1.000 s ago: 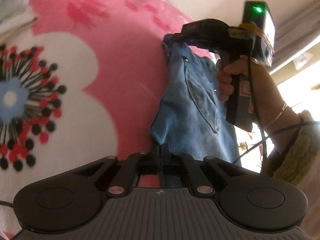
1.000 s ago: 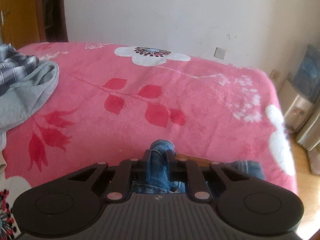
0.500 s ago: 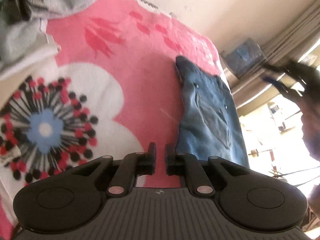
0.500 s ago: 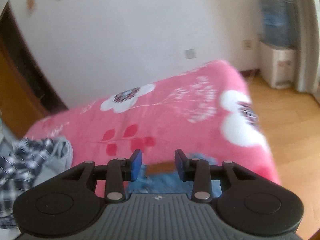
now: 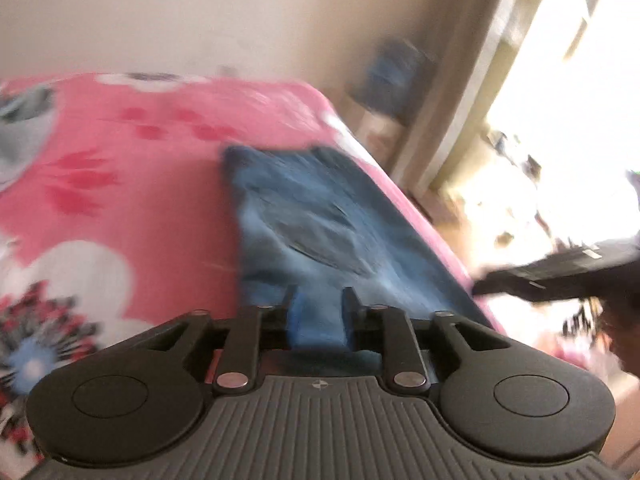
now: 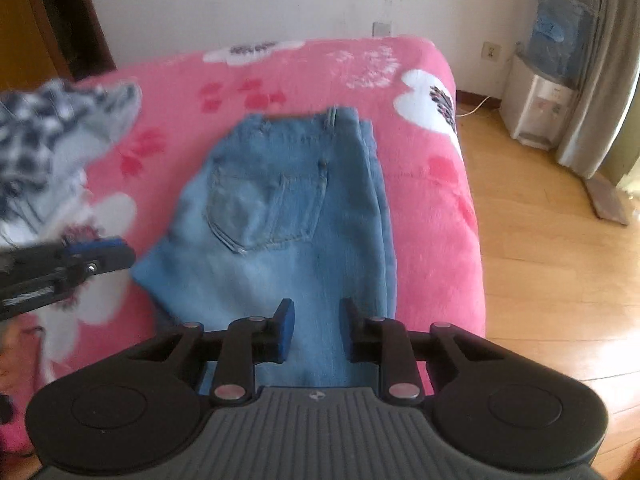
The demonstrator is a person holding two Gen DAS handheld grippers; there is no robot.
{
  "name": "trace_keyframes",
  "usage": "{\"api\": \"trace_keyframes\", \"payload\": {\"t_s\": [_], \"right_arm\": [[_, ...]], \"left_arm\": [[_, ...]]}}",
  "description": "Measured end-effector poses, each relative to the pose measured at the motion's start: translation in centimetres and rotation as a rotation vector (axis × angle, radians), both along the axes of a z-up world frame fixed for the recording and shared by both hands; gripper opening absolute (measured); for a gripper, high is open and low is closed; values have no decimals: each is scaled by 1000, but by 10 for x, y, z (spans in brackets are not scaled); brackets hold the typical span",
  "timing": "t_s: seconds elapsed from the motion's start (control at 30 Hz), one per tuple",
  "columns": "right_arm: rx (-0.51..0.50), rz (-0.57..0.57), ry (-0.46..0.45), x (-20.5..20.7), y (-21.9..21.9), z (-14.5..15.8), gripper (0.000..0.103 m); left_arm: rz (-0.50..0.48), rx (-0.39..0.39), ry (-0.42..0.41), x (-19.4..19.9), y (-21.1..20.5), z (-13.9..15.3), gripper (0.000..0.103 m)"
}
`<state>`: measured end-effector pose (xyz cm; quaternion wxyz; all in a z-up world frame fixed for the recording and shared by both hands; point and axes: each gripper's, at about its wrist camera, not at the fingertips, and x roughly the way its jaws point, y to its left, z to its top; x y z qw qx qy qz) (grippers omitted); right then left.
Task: Fold clothes
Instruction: 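Press the folded jeans flat with the left gripper while the right gripper presses beside it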
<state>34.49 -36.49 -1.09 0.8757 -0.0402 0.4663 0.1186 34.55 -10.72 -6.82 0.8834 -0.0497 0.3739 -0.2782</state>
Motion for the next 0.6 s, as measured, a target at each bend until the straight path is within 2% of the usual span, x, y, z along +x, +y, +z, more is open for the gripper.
{"api": "trace_keyframes", "payload": {"t_s": [0.1, 0.17, 0.27, 0.37, 0.6], "right_arm": [[20, -58, 5, 18, -4, -40, 26], [74, -125, 67, 36, -15, -63, 21], [156, -206, 107, 50, -23, -50, 21], [221, -245, 63, 61, -25, -28, 21], [314, -262, -29, 140, -9, -57, 21]], "left_arm": [[8, 94, 21, 7, -19, -25, 24], [20, 91, 42, 11, -19, -31, 24], [21, 61, 64, 14, -13, -31, 24], [21, 50, 78, 16, -11, -31, 24], [38, 15, 112, 20, -12, -32, 29]]}}
